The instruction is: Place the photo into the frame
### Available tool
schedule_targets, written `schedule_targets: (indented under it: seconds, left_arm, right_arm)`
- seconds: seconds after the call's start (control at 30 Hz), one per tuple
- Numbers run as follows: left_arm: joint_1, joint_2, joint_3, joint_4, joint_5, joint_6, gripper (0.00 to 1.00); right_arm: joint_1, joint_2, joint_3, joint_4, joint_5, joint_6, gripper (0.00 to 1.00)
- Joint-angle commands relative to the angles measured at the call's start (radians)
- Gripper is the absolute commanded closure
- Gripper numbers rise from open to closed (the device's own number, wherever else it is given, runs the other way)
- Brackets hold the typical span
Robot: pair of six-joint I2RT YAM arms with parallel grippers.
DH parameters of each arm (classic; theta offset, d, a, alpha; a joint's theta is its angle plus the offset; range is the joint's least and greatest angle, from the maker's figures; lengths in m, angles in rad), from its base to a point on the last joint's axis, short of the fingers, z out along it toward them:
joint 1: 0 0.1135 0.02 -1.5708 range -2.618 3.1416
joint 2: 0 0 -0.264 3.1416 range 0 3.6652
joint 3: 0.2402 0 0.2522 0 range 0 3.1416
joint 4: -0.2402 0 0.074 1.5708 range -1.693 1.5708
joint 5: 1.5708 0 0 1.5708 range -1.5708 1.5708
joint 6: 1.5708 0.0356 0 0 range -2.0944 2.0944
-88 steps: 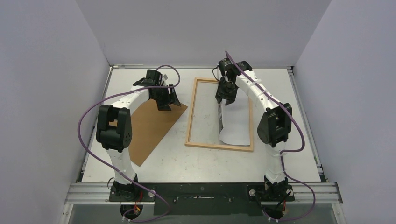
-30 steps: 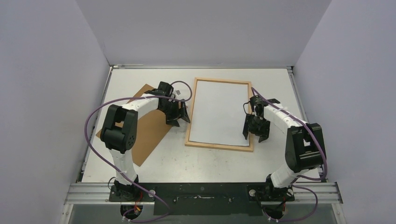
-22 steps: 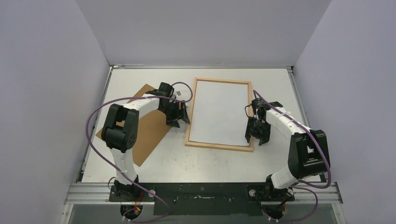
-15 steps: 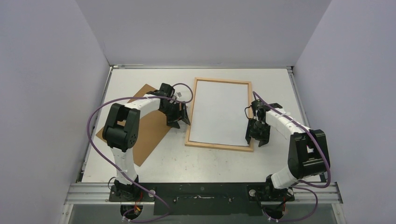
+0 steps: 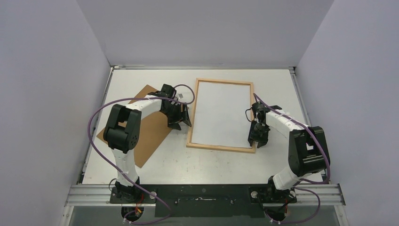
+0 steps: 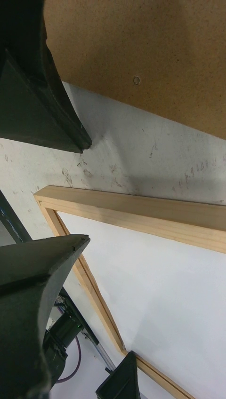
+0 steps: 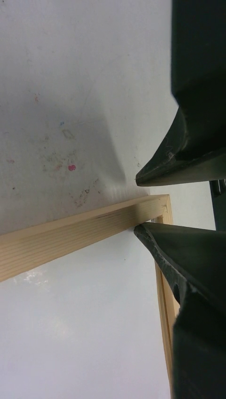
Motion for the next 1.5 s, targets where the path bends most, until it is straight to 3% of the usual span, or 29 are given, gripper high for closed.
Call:
schedule_targets:
  seconds: [0.0,0.27,0.53,0.83,1.17,1.33,1.47]
  left_arm:
    - [-0.004,-0.010,0.053,-0.026,-0.012,0.030,0.38]
    - [0.004,-0.016,0.099,-0.059,-0.039,0.050,0.38]
    - [0.031,-0.035,0.108,-0.080,-0.054,0.064,0.37]
    - [0.064,-0.068,0.096,-0.090,-0.066,0.074,0.37]
    - [0.148,-0.099,0.096,-0.108,-0.079,0.090,0.37]
    - [0.194,-0.115,0.093,-0.104,-0.103,0.076,0.37]
    - [0.228,-0.126,0.089,-0.105,-0.161,0.049,0.37]
  right_arm:
    - [-0.007,0.006,-0.012,0.016,0.027,0.000,0.67]
    - [-0.007,0.012,-0.014,0.025,0.027,-0.008,0.62]
    - [-0.007,0.035,-0.014,0.038,0.027,-0.018,0.48]
    - [-0.006,-0.005,0.006,0.029,0.009,-0.021,0.40]
    - [-0.006,-0.106,0.157,-0.059,-0.030,-0.022,0.27]
    - [0.006,-0.110,0.221,-0.066,-0.074,-0.007,0.26]
    - [0.084,-0.091,0.263,0.009,-0.120,0.037,0.26]
